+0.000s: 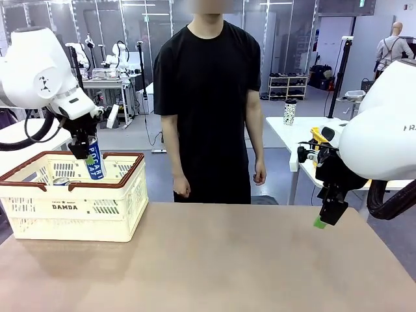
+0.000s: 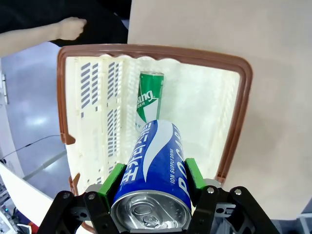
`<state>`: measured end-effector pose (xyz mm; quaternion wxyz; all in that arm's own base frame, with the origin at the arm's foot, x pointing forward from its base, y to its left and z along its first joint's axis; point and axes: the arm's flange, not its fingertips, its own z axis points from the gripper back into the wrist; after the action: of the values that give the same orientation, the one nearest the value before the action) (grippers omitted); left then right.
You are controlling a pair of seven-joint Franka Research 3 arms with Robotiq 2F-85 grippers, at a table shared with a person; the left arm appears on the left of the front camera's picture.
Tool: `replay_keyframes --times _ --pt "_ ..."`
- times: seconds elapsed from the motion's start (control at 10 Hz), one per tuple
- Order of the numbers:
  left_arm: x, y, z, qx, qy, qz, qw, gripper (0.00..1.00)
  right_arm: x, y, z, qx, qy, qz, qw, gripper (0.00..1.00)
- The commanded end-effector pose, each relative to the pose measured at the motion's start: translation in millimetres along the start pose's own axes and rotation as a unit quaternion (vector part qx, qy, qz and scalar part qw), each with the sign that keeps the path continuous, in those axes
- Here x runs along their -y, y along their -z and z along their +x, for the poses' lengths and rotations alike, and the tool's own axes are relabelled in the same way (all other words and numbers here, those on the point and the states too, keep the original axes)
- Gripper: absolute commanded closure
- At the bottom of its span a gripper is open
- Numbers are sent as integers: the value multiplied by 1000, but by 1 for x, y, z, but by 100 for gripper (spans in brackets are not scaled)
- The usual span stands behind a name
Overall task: Place the drinks into the Shopping basket.
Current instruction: Pick up one drink and place it into the Shopping basket.
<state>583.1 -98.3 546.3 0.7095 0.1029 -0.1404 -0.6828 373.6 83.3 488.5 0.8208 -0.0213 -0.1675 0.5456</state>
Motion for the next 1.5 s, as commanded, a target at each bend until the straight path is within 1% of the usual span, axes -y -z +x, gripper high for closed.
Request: replay_keyframes --times 0.0,0.2,0.3,0.5,0.6,0.7,1.1,1.2,1.3,1.4 --pt "-13 9 -10 3 28 7 1000 40 0 0 0 -4 1 -2 1000 0" --pt "-18 31 -21 -9 58 9 998 40 0 0 0 -4 1 -2 1000 0" --pt "-20 41 -26 -10 62 7 998 40 0 0 0 -4 1 -2 1000 0" --pt "-30 63 -32 -3 73 0 997 40 0 0 0 -4 1 -2 1000 0" --pt "-29 69 -34 7 79 -7 997 40 0 0 0 -4 1 -2 1000 0" --pt "-28 75 -36 6 75 -17 997 40 0 0 0 -4 1 -2 1000 0" --pt "-17 104 -29 12 91 -45 995 40 0 0 0 -4 1 -2 1000 0" --pt "-14 110 -27 19 90 -48 995 40 0 0 0 -4 1 -2 1000 0" --pt "-11 106 -25 23 77 -38 996 40 0 0 0 -4 1 -2 1000 0" --pt "-13 110 -22 -2 82 -47 995 40 0 0 0 -4 1 -2 1000 0"
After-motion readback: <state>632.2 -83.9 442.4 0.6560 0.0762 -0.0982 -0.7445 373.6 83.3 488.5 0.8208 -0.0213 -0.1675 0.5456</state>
